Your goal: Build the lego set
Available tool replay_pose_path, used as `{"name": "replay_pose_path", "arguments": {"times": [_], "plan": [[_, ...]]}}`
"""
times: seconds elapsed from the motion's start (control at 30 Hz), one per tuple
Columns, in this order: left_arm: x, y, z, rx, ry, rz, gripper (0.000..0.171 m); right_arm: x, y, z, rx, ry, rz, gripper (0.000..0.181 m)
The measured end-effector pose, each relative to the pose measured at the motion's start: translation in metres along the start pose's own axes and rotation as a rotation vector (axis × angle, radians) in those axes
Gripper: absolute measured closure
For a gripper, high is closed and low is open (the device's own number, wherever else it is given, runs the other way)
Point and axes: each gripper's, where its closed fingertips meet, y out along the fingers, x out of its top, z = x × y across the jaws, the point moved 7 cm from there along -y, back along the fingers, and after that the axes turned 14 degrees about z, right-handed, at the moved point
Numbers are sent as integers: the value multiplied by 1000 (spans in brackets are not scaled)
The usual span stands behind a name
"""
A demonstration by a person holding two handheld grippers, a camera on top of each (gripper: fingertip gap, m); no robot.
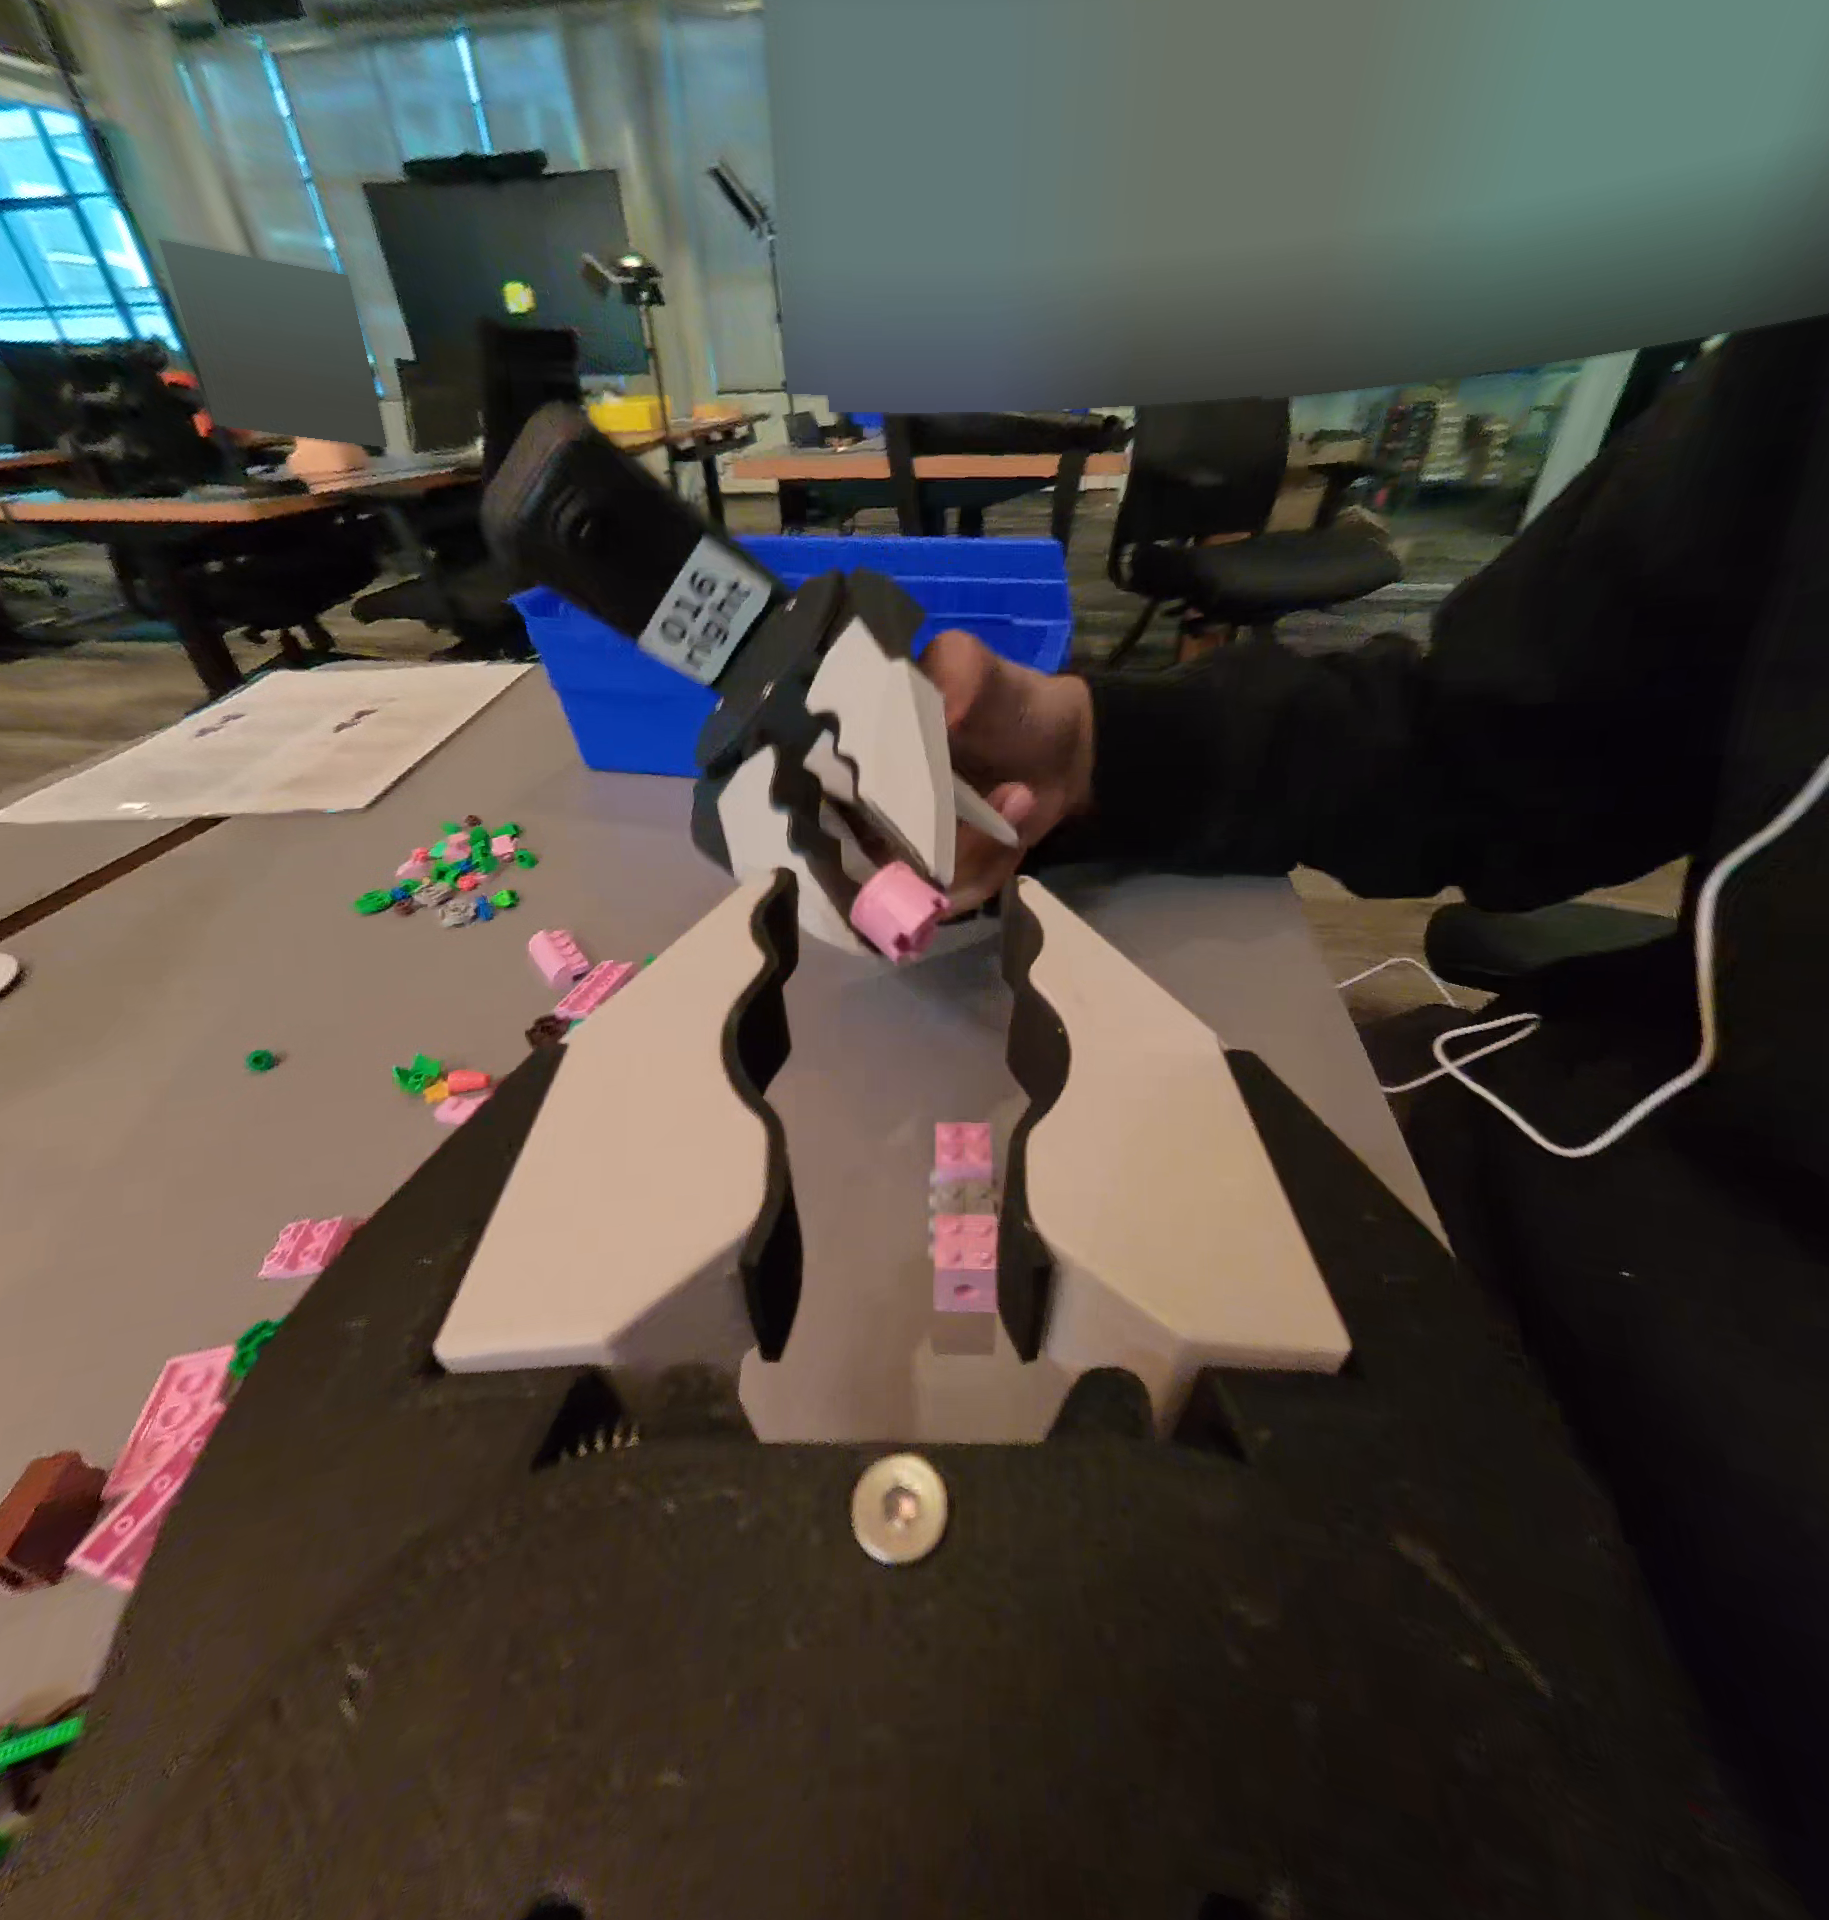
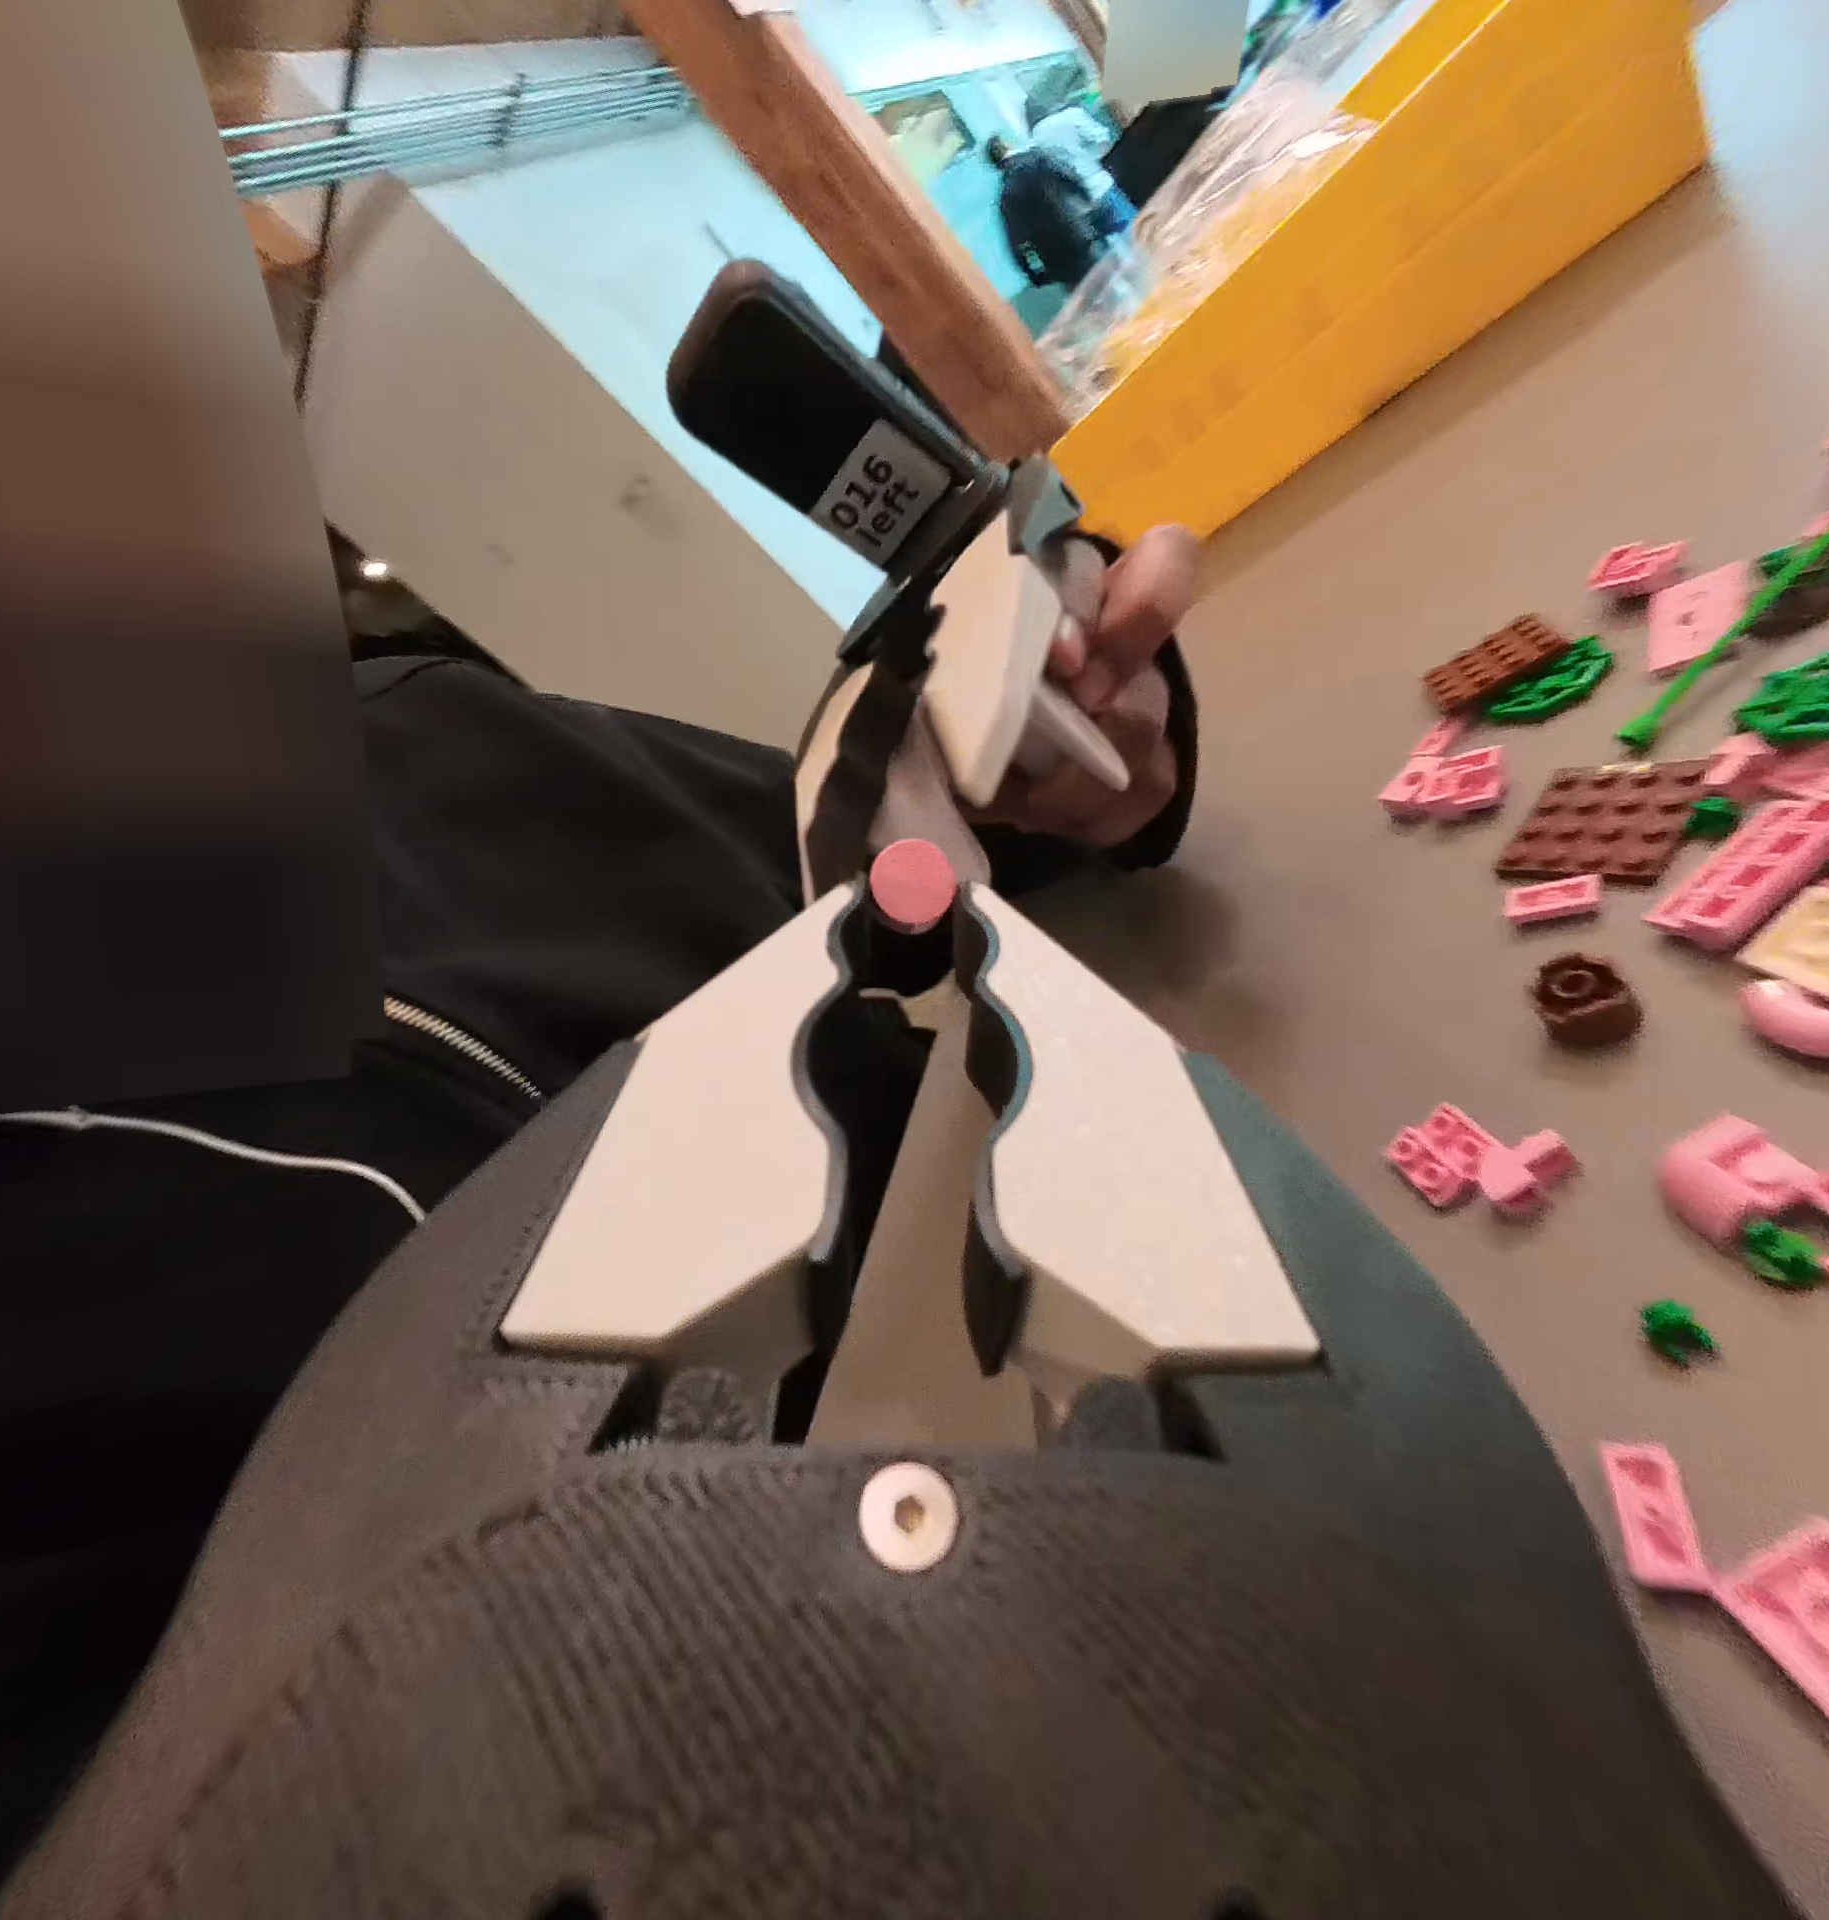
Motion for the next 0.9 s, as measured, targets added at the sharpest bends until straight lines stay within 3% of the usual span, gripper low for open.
{"name": "replay_pose_path", "arguments": {"times": [0.13,0.4,0.5,0.63,0.77,0.9], "plan": [[-1,-1,-6,-36,36,-2,137,-8,5,-1,162,59,-8,167],[-13,10,-9,-112,-6,113,141,-22,7,-10,220,134,61,167],[-14,11,-13,-173,-24,119,150,-24,7,-10,246,144,65,168],[-12,8,-11,-143,-9,98,159,-22,6,-13,250,143,28,167],[-8,-1,0,-81,-46,47,159,-12,-8,-14,85,20,-69,162],[-8,-5,8,-29,-78,29,159,-2,-17,-4,-319,-328,-136,146]]}}
